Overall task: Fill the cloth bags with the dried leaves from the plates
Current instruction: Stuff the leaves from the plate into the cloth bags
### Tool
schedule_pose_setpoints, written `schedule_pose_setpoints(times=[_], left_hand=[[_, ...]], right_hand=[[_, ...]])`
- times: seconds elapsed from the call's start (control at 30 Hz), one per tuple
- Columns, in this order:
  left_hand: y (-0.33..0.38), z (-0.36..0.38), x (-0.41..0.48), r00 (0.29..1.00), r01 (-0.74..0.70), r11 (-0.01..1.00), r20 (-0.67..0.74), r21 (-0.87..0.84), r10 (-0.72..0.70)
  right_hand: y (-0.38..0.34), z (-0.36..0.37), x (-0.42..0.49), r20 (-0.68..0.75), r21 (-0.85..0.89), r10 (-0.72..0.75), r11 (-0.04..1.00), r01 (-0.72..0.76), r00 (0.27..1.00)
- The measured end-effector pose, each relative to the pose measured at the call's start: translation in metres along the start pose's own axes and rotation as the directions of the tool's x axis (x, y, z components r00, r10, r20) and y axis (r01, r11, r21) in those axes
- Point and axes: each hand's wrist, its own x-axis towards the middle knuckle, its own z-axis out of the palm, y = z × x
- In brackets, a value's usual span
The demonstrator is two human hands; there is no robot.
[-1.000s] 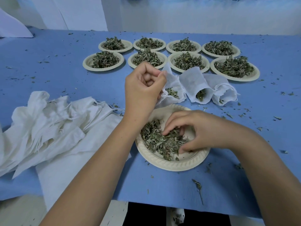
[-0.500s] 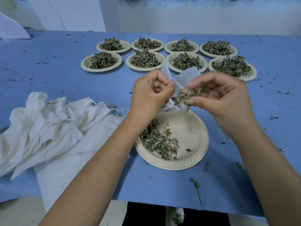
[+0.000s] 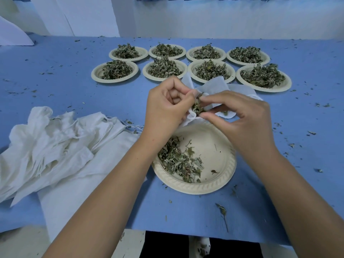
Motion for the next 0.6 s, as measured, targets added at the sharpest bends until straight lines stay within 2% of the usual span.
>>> schedule_pose_setpoints(times=[0.17, 0.23, 0.3, 0.37, 0.43, 0.5, 0.6], left_hand=[[0.0, -0.002, 0.001, 0.999, -0.007, 1.0, -0.043, 0.002, 0.007], [0.001, -0.002, 0.0, 0.999, -0.04, 0.999, -0.01, -0.01, 0.04], [0.002, -0.003, -0.002, 0.997, -0.069, 0.998, 0.029, -0.011, 0.069], [0.002, -0.003, -0.004, 0.995, -0.082, 0.997, 0.057, -0.002, 0.082], [0.002, -0.001, -0.005, 0.995, -0.076, 0.997, 0.062, 0.011, 0.075], [0.003, -0.001, -0.004, 0.997, -0.063, 0.998, 0.036, 0.017, 0.062], [0.002, -0.003, -0.001, 0.997, -0.067, 0.997, -0.031, 0.025, 0.068]], right_hand=[[-0.005, -0.002, 0.0, 0.03, -0.04, -0.127, 0.991, 0.128, 0.991], [-0.007, 0.002, -0.003, 0.114, -0.065, -0.149, 0.985, 0.157, 0.982], [-0.008, 0.006, -0.004, 0.244, -0.097, -0.11, 0.986, 0.137, 0.964], [-0.008, 0.009, -0.005, 0.391, -0.148, -0.05, 0.982, 0.116, 0.919], [-0.006, 0.011, -0.006, 0.465, -0.206, -0.019, 0.97, 0.13, 0.885], [-0.003, 0.009, -0.004, 0.412, -0.232, -0.066, 0.957, 0.175, 0.909], [0.002, 0.001, 0.0, 0.227, -0.235, -0.175, 0.945, 0.229, 0.958]])
